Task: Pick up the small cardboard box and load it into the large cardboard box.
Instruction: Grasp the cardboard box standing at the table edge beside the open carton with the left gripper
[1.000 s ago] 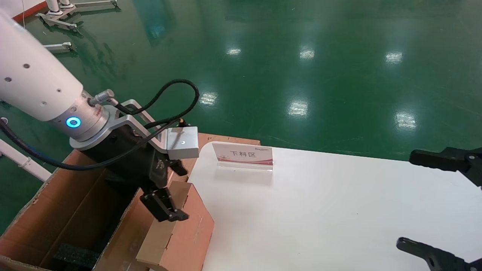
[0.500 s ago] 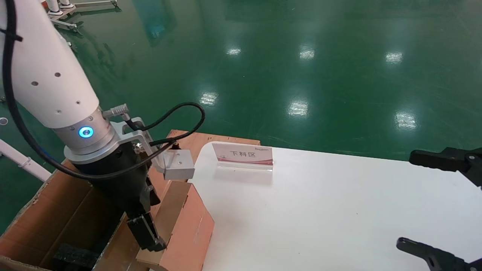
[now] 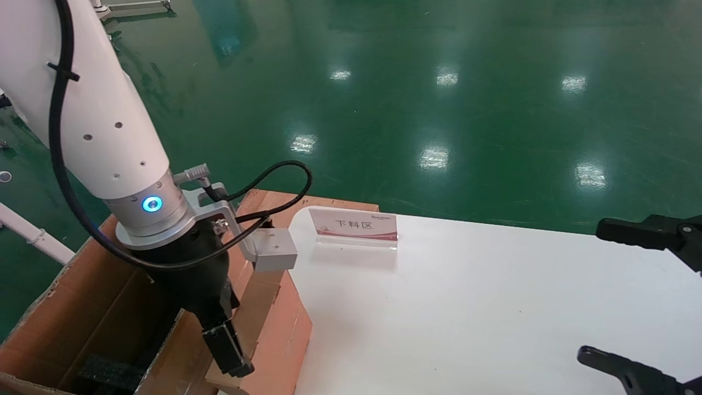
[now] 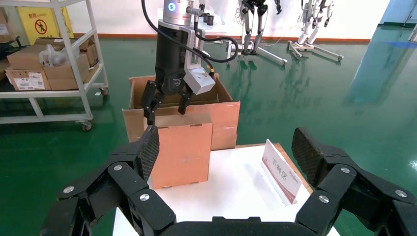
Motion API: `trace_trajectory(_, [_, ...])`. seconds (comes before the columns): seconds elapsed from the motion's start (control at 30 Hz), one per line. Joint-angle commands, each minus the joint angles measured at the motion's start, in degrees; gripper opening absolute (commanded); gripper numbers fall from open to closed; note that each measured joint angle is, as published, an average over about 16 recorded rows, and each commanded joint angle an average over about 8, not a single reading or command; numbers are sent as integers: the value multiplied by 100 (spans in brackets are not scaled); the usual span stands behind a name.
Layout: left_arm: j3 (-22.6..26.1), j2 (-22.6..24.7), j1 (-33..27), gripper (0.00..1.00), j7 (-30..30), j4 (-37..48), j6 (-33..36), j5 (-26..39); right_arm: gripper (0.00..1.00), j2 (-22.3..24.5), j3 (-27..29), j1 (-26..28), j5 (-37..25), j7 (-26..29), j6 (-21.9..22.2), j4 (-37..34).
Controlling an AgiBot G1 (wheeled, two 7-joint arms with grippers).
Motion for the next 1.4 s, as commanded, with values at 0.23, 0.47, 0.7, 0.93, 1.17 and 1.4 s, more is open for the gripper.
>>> trace_trajectory(0.23, [118,73,124,100,-103,1,-172,113,100,1,-3,1,2,-2,1,0])
trace_trajectory(0.47, [203,25,177,100,-246,-9,-448,417,100,2,-6,1,4,-3,3,0])
trace_trajectory(0.7, [277,15,250,100,-353,-23,-646,670,100,4,-9,2,6,-4,4,0])
trace_trajectory(0.93, [367,-29,440,100,-351,-22,-757,770,100,5,-11,2,8,-6,5,0])
trace_trajectory(1.17, [365,-120,499,63,-354,-17,-887,781,94,5,-11,1,8,-6,7,-2])
trace_trajectory(1.4, [359,-106,495,0,-351,-16,-865,775,6,6,-11,1,9,-6,7,-2])
